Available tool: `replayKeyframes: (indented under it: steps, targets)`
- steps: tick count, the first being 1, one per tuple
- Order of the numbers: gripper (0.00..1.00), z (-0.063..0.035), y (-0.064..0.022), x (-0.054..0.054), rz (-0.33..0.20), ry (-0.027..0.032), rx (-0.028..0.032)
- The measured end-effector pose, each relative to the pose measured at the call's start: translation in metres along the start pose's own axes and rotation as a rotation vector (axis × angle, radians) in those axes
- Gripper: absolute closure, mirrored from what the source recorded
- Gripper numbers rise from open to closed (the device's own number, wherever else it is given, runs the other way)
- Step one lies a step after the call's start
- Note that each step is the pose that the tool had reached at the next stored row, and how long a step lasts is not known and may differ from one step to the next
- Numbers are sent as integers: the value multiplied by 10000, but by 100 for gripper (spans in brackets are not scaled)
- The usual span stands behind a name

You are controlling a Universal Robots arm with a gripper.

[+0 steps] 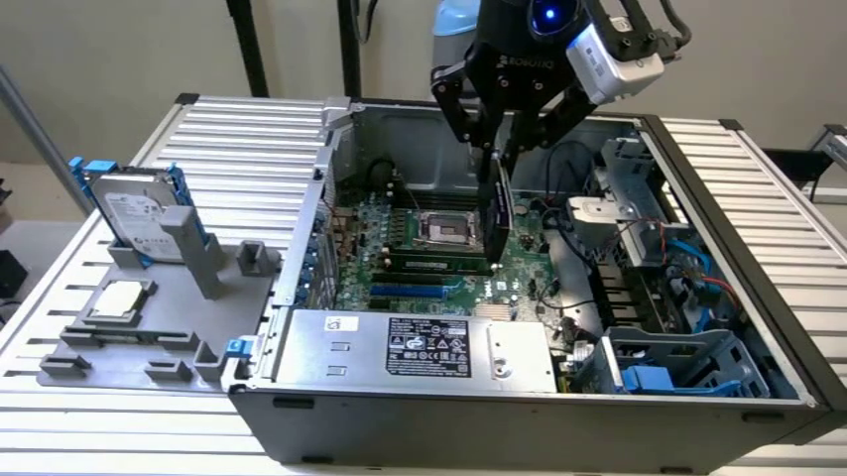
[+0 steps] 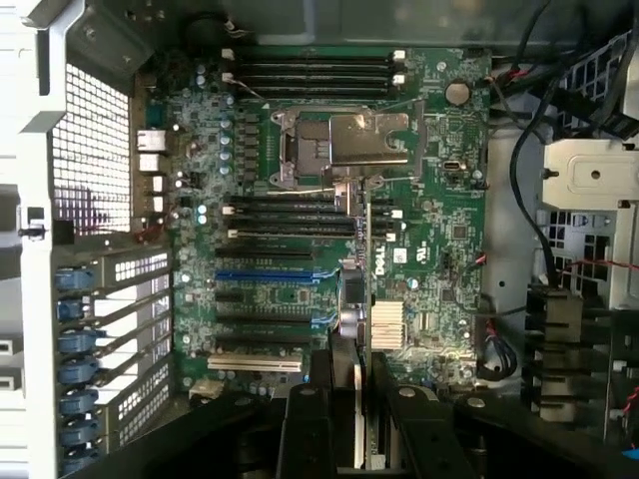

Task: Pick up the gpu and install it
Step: 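Pick up the gpu and move the gpu toward the slot, then insert the gpu into the slot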

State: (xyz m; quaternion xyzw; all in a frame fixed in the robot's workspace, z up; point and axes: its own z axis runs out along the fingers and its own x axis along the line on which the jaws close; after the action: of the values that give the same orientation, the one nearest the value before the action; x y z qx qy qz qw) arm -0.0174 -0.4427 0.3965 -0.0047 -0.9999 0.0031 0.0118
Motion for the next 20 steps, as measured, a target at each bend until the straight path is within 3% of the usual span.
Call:
replayKeyframes:
  steps: [20]
  targets:
    - [73,1,0,-15,0,16,3]
